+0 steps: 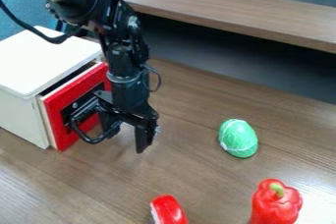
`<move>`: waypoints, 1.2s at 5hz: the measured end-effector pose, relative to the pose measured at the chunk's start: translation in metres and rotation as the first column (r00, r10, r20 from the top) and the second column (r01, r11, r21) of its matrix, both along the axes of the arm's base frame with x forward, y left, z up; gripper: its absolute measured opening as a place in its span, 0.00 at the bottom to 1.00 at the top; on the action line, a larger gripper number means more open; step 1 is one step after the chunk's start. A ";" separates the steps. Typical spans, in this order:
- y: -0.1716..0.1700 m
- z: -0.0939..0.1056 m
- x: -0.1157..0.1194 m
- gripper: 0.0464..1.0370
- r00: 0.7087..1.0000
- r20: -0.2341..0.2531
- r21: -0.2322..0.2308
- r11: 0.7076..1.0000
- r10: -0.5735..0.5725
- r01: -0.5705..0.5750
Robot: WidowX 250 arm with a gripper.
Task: Open the drawer
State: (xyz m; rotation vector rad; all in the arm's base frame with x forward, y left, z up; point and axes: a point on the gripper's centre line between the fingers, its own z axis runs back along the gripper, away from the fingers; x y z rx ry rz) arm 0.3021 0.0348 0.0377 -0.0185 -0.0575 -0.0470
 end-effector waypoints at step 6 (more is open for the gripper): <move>-0.072 0.002 -0.004 0.96 0.983 0.007 -0.048 0.982 -0.181 0.181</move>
